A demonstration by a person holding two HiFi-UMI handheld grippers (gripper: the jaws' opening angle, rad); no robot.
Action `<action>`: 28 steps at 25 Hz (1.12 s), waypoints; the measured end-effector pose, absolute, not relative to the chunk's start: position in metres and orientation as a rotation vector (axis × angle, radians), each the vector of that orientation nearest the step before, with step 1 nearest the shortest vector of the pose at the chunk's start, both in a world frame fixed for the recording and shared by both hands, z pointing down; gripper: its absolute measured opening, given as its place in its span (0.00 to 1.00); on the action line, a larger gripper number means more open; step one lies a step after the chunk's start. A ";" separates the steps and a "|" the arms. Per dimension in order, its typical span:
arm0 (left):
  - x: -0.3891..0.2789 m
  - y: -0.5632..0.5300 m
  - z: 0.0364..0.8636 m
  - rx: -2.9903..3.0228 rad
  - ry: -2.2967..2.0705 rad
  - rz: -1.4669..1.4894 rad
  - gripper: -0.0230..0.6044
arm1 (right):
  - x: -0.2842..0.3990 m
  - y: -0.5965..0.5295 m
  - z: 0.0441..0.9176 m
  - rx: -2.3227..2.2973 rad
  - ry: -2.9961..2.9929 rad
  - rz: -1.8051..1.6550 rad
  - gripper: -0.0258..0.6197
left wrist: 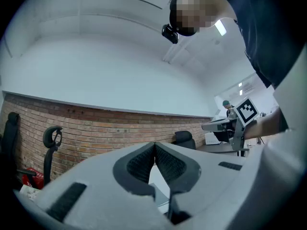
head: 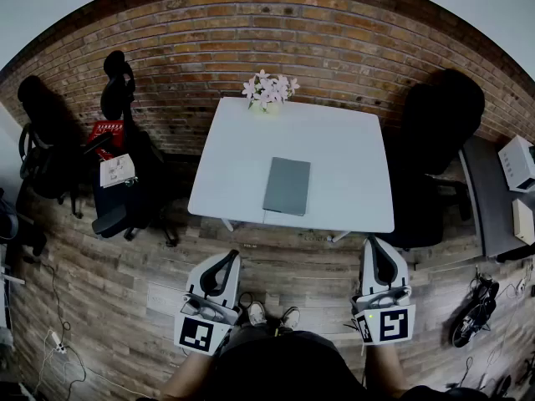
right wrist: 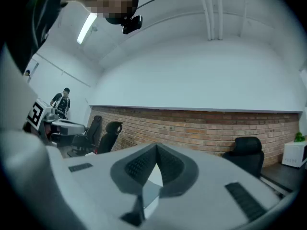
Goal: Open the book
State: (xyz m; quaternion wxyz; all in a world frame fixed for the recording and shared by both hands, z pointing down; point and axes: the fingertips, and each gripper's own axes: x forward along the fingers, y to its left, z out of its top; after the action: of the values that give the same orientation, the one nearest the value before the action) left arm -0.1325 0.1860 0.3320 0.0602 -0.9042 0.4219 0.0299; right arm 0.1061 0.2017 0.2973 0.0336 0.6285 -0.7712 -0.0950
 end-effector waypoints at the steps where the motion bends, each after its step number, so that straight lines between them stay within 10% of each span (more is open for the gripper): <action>1: -0.133 0.188 0.331 -2.735 1.278 0.092 0.08 | 0.107 0.203 0.299 1.936 -2.369 -0.279 0.06; 28: -0.112 0.219 0.355 -2.713 1.398 -0.053 0.07 | 0.150 0.226 0.332 1.934 -2.514 -0.136 0.06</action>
State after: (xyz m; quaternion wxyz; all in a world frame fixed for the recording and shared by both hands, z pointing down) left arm -0.1116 0.2191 0.3552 0.0445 -0.8880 0.4574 -0.0173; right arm 0.1498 0.2256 0.3321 -0.0169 0.6091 -0.7918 -0.0429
